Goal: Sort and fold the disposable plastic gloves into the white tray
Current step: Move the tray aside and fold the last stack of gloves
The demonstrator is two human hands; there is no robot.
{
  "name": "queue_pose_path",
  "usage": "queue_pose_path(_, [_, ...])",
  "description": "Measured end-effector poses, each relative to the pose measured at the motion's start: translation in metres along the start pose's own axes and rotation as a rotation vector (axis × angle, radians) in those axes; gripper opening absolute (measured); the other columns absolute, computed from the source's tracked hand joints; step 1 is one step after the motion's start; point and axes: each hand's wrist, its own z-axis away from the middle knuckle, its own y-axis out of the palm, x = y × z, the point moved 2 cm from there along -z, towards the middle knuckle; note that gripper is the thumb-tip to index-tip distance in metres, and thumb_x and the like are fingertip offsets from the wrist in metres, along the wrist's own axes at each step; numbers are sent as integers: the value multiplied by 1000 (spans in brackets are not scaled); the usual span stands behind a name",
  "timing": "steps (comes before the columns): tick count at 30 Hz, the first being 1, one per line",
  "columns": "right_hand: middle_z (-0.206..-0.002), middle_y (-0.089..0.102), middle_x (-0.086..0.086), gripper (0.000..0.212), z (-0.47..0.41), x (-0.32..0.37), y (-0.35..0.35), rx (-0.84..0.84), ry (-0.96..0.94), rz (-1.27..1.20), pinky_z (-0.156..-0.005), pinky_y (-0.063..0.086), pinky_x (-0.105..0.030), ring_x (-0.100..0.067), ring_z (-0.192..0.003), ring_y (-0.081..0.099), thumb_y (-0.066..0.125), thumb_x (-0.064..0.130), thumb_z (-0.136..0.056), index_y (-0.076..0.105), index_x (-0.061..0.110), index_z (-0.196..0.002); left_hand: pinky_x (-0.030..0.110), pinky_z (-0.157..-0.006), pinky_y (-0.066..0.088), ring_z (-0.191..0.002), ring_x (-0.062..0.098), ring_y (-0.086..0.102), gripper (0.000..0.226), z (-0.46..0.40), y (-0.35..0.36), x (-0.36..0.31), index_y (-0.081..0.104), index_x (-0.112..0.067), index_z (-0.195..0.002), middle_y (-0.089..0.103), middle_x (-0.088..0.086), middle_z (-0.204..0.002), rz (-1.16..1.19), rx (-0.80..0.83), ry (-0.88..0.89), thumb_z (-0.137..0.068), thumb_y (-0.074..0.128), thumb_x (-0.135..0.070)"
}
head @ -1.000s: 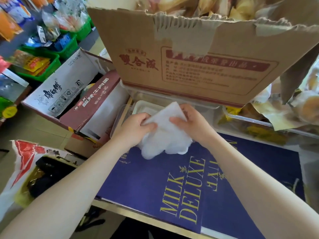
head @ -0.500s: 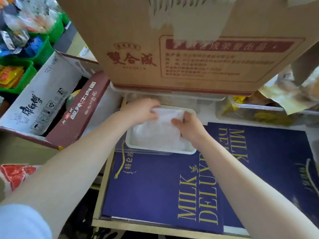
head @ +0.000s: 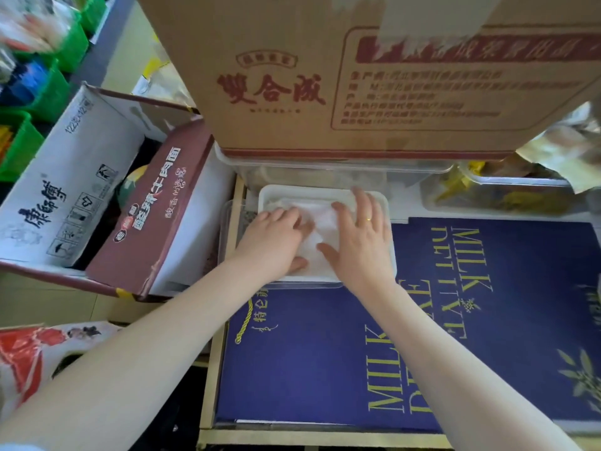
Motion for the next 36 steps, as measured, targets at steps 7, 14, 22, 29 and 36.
queue_pose_path(7, [-159,1,3,114,23,-29,-2,466,-305,161,-116,9,-27,-11,-145,1,-33,74,-61,8,16,-150,34,-99,27,-123,23,40,47,2,3,4,35,-37,-139,36,2,-134,3,23,106,-93,41,-47])
queue_pose_path(14, [-158,8,4,95,26,-52,-13,472,-209,295,-115,4,-32,-9,-144,8,-23,66,-79,17,17,-149,32,-112,6,-141,17,14,46,17,3,5,57,-44,-121,16,-5,-155,108,199,142,-93,25,-60])
queue_pose_path(22, [-112,65,-7,41,51,-31,-11,-73,-285,103,-85,47,-35,-29,-95,63,39,40,-89,67,11,-98,37,-112,14,-138,20,21,61,29,7,-4,61,-29,-121,27,1,-151,75,33,163,-83,38,-70])
queue_pose_path(29, [-85,65,0,56,70,-40,11,77,-375,254,-52,51,-30,-23,-65,61,79,-5,-43,65,14,-94,23,-96,34,-105,19,45,34,72,16,-9,62,-2,-105,56,11,-108,534,-695,-59,-88,46,-27])
queue_pose_path(36, [-91,68,-1,54,86,-78,-15,50,-197,342,-59,49,-33,-25,-69,63,79,-5,-48,67,15,-97,38,-68,51,-80,32,62,30,80,63,-33,67,-2,-93,62,13,-95,283,-499,-176,-65,80,0])
